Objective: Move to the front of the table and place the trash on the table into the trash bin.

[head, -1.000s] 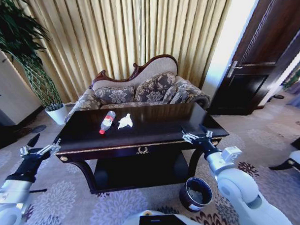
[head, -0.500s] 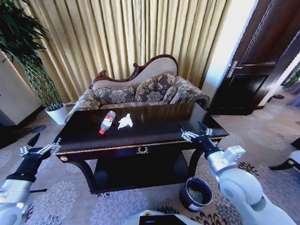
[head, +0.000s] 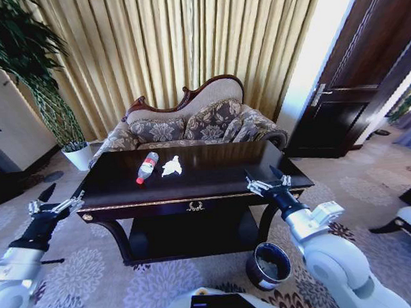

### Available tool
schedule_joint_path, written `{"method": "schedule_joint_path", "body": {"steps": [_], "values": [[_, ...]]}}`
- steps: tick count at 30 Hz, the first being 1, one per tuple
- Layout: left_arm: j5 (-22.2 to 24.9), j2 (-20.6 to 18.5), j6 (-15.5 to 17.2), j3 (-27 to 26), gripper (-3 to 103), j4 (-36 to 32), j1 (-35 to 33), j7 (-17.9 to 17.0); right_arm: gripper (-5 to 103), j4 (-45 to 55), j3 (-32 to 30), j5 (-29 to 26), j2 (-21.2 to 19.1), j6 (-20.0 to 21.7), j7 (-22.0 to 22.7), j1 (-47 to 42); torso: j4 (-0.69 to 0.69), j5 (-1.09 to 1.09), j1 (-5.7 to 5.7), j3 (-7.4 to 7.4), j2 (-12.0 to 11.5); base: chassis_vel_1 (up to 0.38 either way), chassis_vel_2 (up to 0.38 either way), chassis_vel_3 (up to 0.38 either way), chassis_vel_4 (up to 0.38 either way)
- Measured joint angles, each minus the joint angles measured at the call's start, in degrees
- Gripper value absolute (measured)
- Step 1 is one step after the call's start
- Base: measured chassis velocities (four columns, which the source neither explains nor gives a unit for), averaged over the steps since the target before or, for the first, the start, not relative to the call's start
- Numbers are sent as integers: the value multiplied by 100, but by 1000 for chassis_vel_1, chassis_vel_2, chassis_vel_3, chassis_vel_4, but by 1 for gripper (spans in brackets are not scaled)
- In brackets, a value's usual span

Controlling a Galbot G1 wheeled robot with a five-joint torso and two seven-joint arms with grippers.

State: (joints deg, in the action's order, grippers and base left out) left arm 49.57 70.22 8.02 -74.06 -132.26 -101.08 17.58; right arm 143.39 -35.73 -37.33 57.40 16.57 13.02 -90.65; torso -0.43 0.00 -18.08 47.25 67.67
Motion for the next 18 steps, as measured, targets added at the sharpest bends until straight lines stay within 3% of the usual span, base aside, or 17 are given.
{"method": "schedule_joint_path", "body": {"steps": [18], "values": [[6,79,-20,-55,100,-100,-100,16,100,-11,46,108,-1,1,-20,-130,0,0,0,0,0,0,0,0,0]]}}
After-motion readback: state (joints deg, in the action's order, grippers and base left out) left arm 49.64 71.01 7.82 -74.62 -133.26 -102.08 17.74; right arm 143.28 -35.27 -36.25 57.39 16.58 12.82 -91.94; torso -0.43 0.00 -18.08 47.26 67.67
